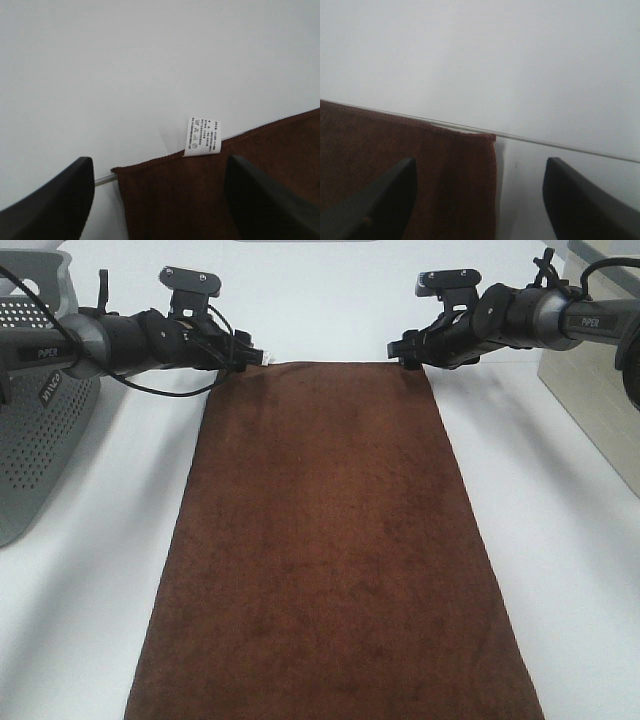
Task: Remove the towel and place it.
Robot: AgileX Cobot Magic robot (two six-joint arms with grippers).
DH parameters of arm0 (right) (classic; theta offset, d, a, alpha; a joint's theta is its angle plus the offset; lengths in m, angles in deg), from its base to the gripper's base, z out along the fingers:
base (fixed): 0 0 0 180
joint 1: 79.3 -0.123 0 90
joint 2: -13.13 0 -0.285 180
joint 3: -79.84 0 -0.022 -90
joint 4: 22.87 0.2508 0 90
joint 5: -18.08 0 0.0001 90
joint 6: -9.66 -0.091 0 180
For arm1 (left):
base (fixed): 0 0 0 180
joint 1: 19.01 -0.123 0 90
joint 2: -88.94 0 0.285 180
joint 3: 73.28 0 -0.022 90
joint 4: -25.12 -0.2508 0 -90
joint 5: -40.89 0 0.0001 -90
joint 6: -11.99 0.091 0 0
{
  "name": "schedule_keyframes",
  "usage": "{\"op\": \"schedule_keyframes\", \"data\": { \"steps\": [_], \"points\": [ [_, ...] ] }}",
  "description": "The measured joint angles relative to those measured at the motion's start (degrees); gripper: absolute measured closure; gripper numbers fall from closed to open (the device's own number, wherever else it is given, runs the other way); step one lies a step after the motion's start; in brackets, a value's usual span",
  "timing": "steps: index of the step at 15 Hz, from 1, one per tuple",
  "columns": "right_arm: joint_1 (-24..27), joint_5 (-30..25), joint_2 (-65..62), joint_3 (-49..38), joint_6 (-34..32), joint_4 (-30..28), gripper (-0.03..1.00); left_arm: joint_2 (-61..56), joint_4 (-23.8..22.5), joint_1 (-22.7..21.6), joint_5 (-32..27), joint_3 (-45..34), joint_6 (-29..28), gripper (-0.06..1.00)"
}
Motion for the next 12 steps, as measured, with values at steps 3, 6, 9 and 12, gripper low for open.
{"op": "schedule_keyframes", "data": {
  "steps": [3, 6, 9, 12],
  "points": [
    [0.0, -4.2, -0.7, 0.0, 0.0, 0.0, 0.27, -0.6, 0.0, 0.0, -5.3, 0.0, 0.0, 0.26],
    [0.0, -15.8, -6.5, -0.1, 0.0, 0.6, 0.23, -4.8, -0.1, 0.0, -19.8, 0.0, 0.0, 0.11],
    [0.0, -28.4, -15.8, -0.1, 0.0, 2.2, 0.18, -12.4, -2.1, 0.0, -30.2, 0.0, -1.3, 0.05],
    [0.2, -37.5, -23.3, -0.1, -3.3, 0.4, 0.17, -21.4, -8.4, -1.2, -40.2, 0.0, -6.4, 0.05]
  ]
}}
